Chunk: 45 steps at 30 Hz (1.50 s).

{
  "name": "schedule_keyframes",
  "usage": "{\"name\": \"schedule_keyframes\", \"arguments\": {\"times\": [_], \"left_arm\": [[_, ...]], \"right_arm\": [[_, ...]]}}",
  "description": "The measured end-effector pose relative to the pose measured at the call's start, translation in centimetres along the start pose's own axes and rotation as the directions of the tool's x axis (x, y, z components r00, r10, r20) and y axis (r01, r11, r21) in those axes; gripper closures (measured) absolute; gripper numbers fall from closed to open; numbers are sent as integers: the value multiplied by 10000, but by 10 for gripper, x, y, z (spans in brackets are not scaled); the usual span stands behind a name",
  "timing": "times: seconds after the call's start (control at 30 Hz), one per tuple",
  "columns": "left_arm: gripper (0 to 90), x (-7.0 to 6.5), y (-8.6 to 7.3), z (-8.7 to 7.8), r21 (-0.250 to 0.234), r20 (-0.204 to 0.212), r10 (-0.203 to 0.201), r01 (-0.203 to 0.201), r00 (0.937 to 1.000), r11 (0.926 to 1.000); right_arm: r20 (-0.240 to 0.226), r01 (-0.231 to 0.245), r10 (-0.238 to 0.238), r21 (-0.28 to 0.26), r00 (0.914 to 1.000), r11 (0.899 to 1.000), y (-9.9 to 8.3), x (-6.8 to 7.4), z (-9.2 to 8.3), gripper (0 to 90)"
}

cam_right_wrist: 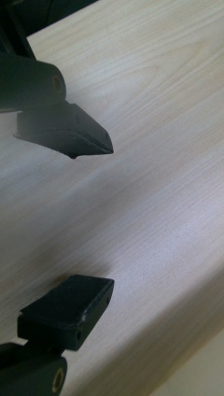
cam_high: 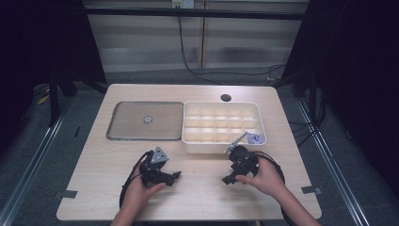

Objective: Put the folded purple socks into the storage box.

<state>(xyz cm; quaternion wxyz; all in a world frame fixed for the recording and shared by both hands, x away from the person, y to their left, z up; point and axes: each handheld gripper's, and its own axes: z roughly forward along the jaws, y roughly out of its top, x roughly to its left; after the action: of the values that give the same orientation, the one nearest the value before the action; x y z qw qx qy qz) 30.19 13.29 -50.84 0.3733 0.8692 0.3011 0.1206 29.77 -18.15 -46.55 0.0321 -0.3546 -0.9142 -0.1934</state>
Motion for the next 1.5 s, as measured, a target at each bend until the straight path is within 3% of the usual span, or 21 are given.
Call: {"name": "schedule_keyframes", "arguments": {"times": [0.2,0.37,0.53,0.73,0.9,1.2,1.5], "left_arm": [[159,0,0,0,3,1,1,-1,10000,10000],[159,0,0,0,-10,-1,-13,13,10000,10000],[159,0,0,0,-11,1,-20,20,10000,10000],[159,0,0,0,-12,-3,-18,18,10000,10000],[159,0,0,0,-12,-2,-21,21,10000,10000],[159,0,0,0,-8,-4,-16,16,10000,10000],[159,0,0,0,-11,2,-23,23,10000,10000]], "right_arm": [[69,387,-385,-335,9992,9987,-7,2,9,264],[157,732,-720,-915,9973,9931,-15,4,11,241],[362,1231,-1189,-1572,9923,9799,-26,5,12,238],[459,1442,-1378,-1962,9894,9699,-32,6,13,229],[677,1794,-1677,-2462,9835,9525,-39,6,16,222],[852,1739,-1554,-2958,9842,9393,-47,8,18,214],[1076,1914,-1629,-3661,9808,9107,-57,9,22,213]]}}
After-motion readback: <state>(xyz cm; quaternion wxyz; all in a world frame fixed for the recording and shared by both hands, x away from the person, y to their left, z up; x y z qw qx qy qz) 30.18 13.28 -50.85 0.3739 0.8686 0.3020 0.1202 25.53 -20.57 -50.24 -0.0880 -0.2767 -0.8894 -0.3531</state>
